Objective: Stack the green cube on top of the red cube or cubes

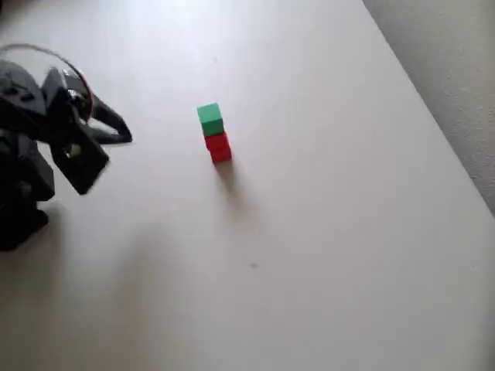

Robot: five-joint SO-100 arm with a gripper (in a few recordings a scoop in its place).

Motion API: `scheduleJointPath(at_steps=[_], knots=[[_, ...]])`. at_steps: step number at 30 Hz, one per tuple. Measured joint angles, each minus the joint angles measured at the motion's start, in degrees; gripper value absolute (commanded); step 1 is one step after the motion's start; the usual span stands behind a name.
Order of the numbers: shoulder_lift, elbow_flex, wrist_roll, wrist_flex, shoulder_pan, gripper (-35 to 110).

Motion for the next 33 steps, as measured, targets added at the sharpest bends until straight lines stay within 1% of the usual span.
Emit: scheduleJointPath(at_steps=[6,33], knots=[[1.7,7.2,0.0,-1.8,2.0,-2],[1.8,7.8,0.0,-2.2,3.0,-2]])
